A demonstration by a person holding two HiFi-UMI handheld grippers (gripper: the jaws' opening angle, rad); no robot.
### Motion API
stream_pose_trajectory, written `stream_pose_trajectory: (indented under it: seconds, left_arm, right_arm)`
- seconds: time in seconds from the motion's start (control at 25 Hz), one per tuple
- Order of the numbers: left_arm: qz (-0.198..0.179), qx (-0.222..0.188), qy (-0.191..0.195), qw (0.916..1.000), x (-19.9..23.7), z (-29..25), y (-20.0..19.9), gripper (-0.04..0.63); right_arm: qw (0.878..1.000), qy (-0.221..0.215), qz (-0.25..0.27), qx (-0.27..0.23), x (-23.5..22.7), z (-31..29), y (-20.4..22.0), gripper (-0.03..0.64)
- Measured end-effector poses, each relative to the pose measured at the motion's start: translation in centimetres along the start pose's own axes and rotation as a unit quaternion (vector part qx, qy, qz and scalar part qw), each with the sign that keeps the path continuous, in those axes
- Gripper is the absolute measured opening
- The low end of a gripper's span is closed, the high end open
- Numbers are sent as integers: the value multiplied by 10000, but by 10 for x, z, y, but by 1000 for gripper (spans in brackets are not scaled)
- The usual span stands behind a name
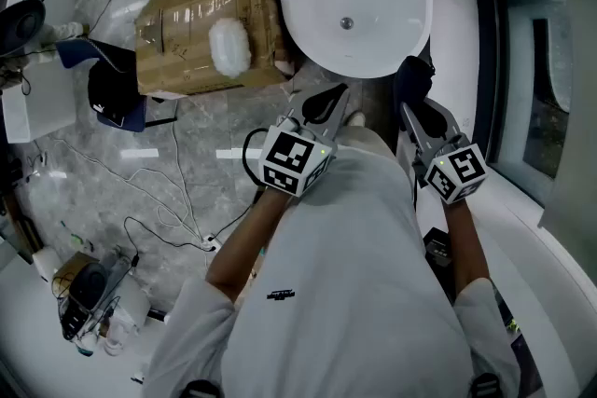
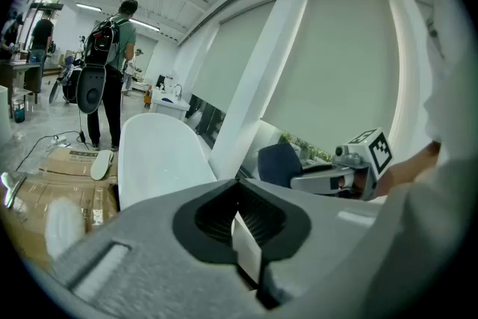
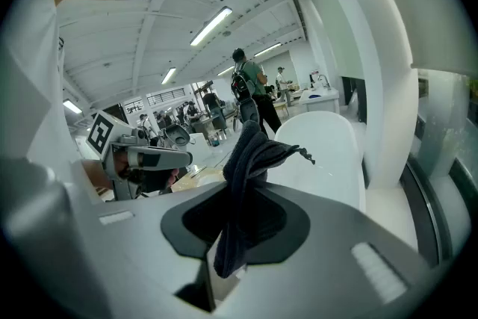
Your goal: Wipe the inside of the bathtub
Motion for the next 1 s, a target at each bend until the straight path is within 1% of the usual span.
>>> stream_pose_trajectory:
  seconds: [0.12, 0.24, 0.36, 0.44, 0.52, 0.64, 0.76, 0.88, 1.0]
  left_arm:
    - [-152, 166, -18, 9997, -36, -13, 6, -2]
    - [-303, 234, -81, 9992, -59, -25, 9, -2]
    - [-257, 336, -156, 9990, -81, -28, 19, -2]
    - [-204, 396, -216, 9988, -92, -27, 24, -2]
    - [-197, 437, -312, 9984, -96, -27, 27, -2]
    - [-194, 449, -498, 9976, -94, -23, 32, -1]
    - [-100, 469, -640, 9968, -91, -17, 38, -2]
    - [-159, 515, -702, 9961, -95, -15, 34, -2]
    - [-124, 416, -754, 9962, -96, -21, 30, -2]
  right_arm:
    - [10000, 22, -56, -66, -22, 27, 7, 48]
    - [9996, -52, -177, -203, -41, 37, 16, 48]
    - [9990, -133, -328, -265, -46, 55, 26, 48]
    - [9986, -188, -299, -381, -45, 67, 25, 49]
    - [9981, -254, -250, -507, -45, 75, 22, 49]
    - [9972, -279, -319, -613, -49, 82, 28, 49]
    - [9976, -195, -243, -615, -54, 90, 35, 49]
    - [9979, -41, -10, -644, -60, 102, 30, 49]
    - [9983, -96, -27, -577, -71, 102, 33, 49]
Point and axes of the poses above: the fingertips, and each gripper's own axes: z backward along the fingers, x to its left, y out of its underside, the point moved 3 cm from there along z, backward along the fingers, and after that the axes turned 3 degrees about -y, right-handed, at the moved point
